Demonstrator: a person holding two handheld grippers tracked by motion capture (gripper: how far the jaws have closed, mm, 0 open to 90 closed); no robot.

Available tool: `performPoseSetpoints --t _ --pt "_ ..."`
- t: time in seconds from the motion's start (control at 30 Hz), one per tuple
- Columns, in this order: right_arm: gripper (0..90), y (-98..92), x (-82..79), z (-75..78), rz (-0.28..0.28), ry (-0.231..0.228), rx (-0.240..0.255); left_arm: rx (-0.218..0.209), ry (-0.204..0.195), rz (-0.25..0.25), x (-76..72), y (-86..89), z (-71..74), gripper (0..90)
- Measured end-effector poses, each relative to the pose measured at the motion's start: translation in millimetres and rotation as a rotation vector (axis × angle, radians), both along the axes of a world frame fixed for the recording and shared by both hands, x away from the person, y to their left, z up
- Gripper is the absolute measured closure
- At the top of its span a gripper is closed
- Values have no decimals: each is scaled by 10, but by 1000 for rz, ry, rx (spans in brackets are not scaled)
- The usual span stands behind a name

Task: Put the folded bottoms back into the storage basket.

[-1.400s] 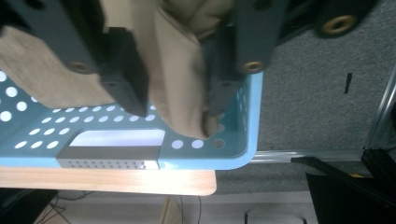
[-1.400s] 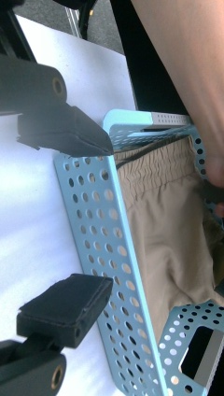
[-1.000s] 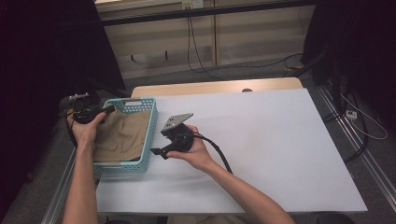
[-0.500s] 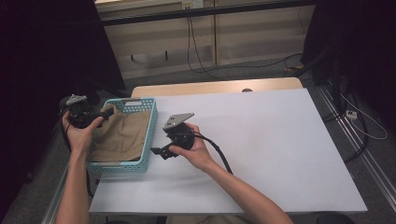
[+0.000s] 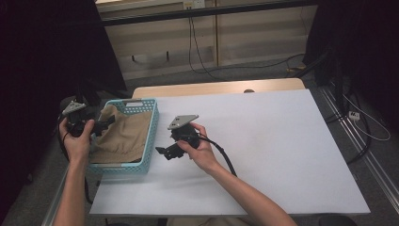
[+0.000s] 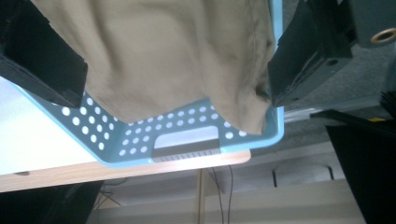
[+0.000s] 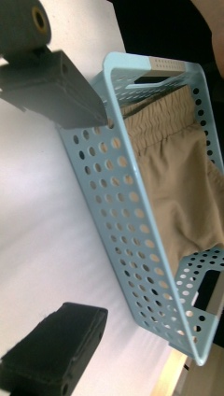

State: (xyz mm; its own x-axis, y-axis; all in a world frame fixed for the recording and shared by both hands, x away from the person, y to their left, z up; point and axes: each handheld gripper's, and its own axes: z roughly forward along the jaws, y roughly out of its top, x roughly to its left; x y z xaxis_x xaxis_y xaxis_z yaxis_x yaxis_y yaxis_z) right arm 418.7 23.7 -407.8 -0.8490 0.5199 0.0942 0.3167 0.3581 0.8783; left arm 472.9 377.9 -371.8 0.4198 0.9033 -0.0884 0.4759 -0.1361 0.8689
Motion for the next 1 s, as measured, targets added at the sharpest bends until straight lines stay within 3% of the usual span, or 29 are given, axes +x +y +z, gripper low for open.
performPoseSetpoints --t 0.1,0.2,0.33,0.57,0.83,1.0 --pt "53 -34 -14 -5 -10 2 7 21 -3 -2 -67 11 -13 59" --pt "44 -63 -35 13 -24 -11 7 14 -18 3 -149 26 -13 59" --pt "26 -99 -65 35 -41 -23 7 32 -36 46 -266 39 -10 56" --pt "45 -165 -137 31 -44 -36 8 38 -51 21 -463 45 -6 55" --pt "45 -253 -216 18 -70 -37 24 1 -54 -19 -685 14 34 60" --pt "45 -310 -280 41 -85 -65 13 10 -62 -28 -841 -44 51 61"
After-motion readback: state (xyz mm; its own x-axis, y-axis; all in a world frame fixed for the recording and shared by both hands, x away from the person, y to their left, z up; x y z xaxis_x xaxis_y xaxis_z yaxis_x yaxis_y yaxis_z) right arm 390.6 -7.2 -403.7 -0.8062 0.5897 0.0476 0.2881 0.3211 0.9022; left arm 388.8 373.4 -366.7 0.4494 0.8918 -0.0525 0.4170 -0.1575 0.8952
